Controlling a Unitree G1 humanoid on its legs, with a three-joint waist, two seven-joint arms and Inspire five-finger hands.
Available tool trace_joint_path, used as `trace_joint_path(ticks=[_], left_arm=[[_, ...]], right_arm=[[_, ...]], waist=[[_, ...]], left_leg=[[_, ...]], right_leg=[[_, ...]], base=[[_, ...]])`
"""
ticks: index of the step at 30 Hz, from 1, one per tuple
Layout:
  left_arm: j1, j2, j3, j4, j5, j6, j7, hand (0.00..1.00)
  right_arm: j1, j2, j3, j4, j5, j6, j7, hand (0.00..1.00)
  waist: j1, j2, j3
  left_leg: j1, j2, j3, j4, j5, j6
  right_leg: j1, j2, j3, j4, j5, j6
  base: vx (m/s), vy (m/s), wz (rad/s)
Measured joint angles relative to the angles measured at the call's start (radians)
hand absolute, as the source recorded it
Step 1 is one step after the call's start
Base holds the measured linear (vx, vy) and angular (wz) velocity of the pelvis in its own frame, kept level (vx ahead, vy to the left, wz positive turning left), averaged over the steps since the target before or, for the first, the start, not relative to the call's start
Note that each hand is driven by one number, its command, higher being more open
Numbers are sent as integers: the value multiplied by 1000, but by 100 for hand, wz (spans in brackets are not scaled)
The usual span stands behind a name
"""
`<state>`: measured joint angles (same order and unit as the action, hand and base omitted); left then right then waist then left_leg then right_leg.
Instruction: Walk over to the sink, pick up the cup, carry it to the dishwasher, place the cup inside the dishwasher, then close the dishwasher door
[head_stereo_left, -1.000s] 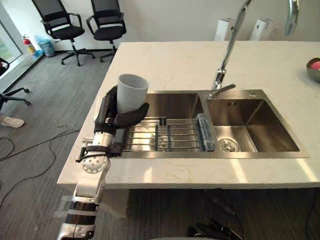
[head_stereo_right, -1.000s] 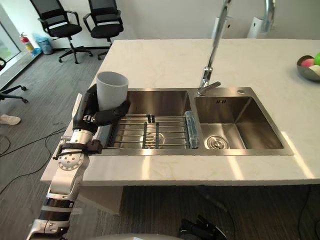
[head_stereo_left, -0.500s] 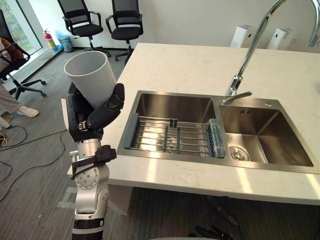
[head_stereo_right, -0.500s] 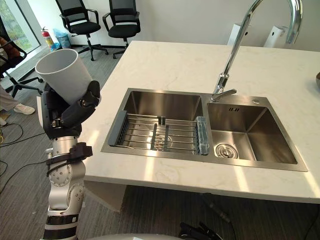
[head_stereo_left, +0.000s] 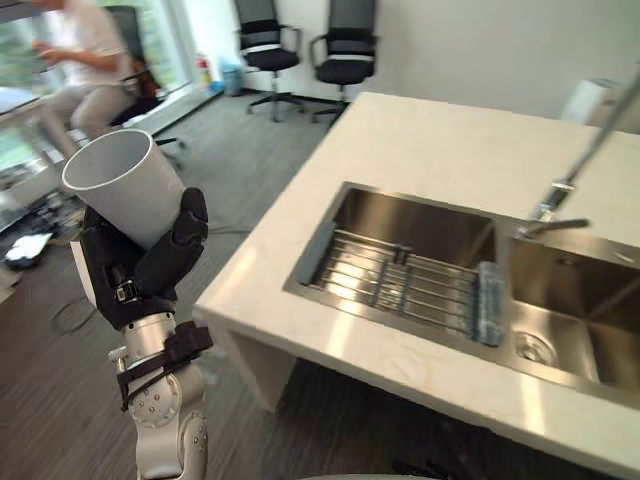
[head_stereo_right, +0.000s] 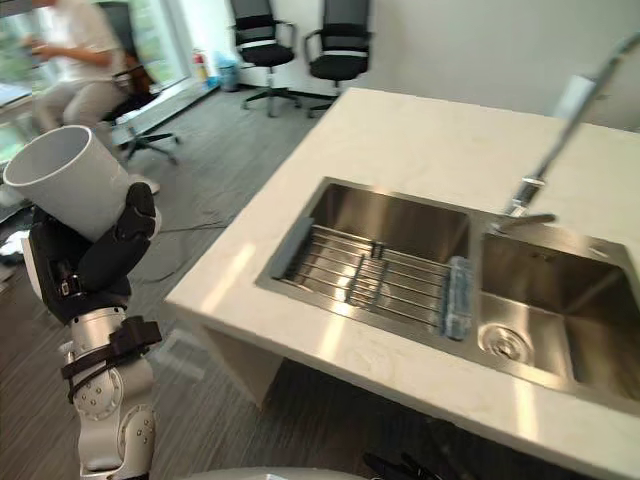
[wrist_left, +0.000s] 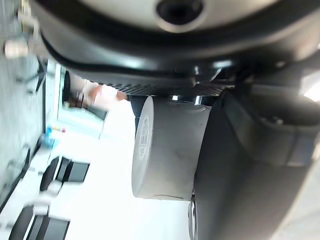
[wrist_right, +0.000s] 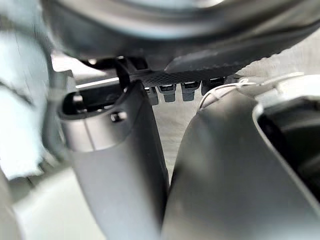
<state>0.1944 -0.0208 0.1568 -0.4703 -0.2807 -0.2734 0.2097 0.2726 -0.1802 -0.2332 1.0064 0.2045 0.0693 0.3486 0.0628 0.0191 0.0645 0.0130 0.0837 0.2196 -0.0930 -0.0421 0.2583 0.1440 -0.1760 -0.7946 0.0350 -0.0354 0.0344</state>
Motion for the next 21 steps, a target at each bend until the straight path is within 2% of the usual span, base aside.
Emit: trace_joint_path(ticks=[1,2,3,4,5,6,7,8,9,10,11,12,13,14,15,16,17,18,19,20,21], left_arm=[[-19,-2,-3,1,-31,-21,-20,0],[-18,-7,-10,0,-43,-39,-24,0],[-13,-18,-21,3,-60,-56,-39,0],[-10,-34,-73,9,-72,-75,-70,0],[-17,-38,-87,11,-73,-76,-77,0],[-27,-40,-100,13,-74,-98,-109,0],[-93,10,-88,-8,-70,-137,-113,0],[-111,18,-90,17,-64,-169,-117,0],[-117,12,-109,32,-51,-166,-121,0],[-108,14,-122,43,-45,-161,-124,0],[-67,15,-147,50,-33,-134,-124,0],[-26,15,-162,50,-12,-116,-124,0],[-12,16,-170,50,-10,-111,-125,0],[-1,26,-179,51,-16,-97,-125,0],[-1,48,-187,53,-20,-89,-130,0],[-1,54,-197,56,-28,-89,-134,0],[-5,80,-216,64,-72,-102,-160,0],[-21,86,-216,93,-113,-149,-197,0],[-21,87,-217,105,-134,-169,-202,0],[-19,88,-220,135,-163,-192,-202,0],[-19,89,-224,148,-168,-197,-201,0]], right_arm=[[-4,7,0,8,13,4,2,100],[-19,-6,1,13,15,9,1,100],[-26,-32,4,13,20,28,-1,100],[4,-88,0,-23,31,30,-6,100],[10,-98,-7,-28,34,25,-8,100],[1,-92,-66,11,69,-10,1,100],[-17,-28,-71,38,73,-10,18,100],[-30,-22,-77,40,84,-11,26,100],[-47,-29,-111,62,99,-19,25,100],[-49,-35,-112,68,93,-19,28,100],[-58,-61,-102,70,59,3,37,100],[-73,-92,-92,67,4,27,48,100],[-77,-112,-88,65,-15,37,53,100],[-72,-132,-89,59,-33,47,52,100],[-42,-131,-142,39,-26,43,43,100],[-24,-129,-162,42,-14,43,42,100],[6,-93,-208,47,52,36,41,100],[18,-44,-233,49,91,3,41,100],[18,-26,-233,51,97,-14,41,100],[17,11,-231,62,113,-48,41,100],[13,26,-230,69,121,-72,42,100]], waist=[[-22,-39,19],[-20,-32,30],[-16,-9,32],[-24,49,21],[-39,52,34],[-74,68,32],[-78,20,48],[-85,20,72],[-87,41,79],[-89,41,85],[-87,35,92],[-83,41,89],[-77,49,85],[-56,47,90],[-61,33,97],[-68,32,95],[-98,45,78],[-103,34,83],[-101,30,89],[-102,27,88],[-102,25,88]], left_leg=[[-55,33,182,141,-50,2],[-83,78,267,269,-52,6],[-88,171,426,469,-51,9],[-61,242,535,557,87,7],[-63,236,545,551,91,14],[-52,194,523,377,114,6],[-9,166,581,388,0,-61],[10,199,610,443,-63,-89],[28,224,642,437,-101,-176],[48,214,663,427,-104,-211],[90,195,710,405,-118,-252],[123,190,740,389,-120,-284],[123,188,734,388,-132,-310],[101,142,678,416,-160,-294],[71,83,560,423,-176,-255],[47,58,484,424,-177,-230],[-21,22,325,424,-170,-183],[-65,-28,189,401,-162,-150],[-66,-51,154,375,-146,-137],[-46,-90,116,298,-111,-134],[-16,-113,104,231,-90,-151]], right_leg=[[14,-49,-130,-6,-7,7],[15,-68,-177,24,-12,15],[20,-108,-244,114,-38,-1],[19,-196,-304,343,-85,-73],[7,-220,-310,394,-104,-72],[-31,-169,-299,382,-160,-21],[-79,-85,-319,122,-71,-60],[-56,-74,-347,127,-25,-46],[-49,-84,-400,173,-40,-57],[-39,-104,-416,194,-48,-47],[-21,-150,-447,234,-50,-43],[-3,-199,-473,285,-49,-35],[3,-227,-482,323,-48,-33],[10,-312,-425,426,-41,-46],[4,-384,-252,515,-16,-90],[-6,-395,-153,543,12,-130],[-31,-347,47,553,-8,-121],[-54,-242,233,534,-104,-32],[-67,-190,311,520,-135,-7],[-100,-113,421,485,-180,25],[-135,-66,469,461,-200,40]], base=[[-62,63,274],[-3,90,263],[26,151,240],[35,136,221],[-134,228,245],[-235,156,211],[-271,149,221],[-210,114,156],[-159,145,98],[-176,279,92],[-135,323,88],[-127,330,86],[-138,357,102],[-158,392,176],[-163,404,229],[-123,387,349],[-58,267,403],[-19,216,391],[43,124,329],[113,91,225],[187,72,218]])
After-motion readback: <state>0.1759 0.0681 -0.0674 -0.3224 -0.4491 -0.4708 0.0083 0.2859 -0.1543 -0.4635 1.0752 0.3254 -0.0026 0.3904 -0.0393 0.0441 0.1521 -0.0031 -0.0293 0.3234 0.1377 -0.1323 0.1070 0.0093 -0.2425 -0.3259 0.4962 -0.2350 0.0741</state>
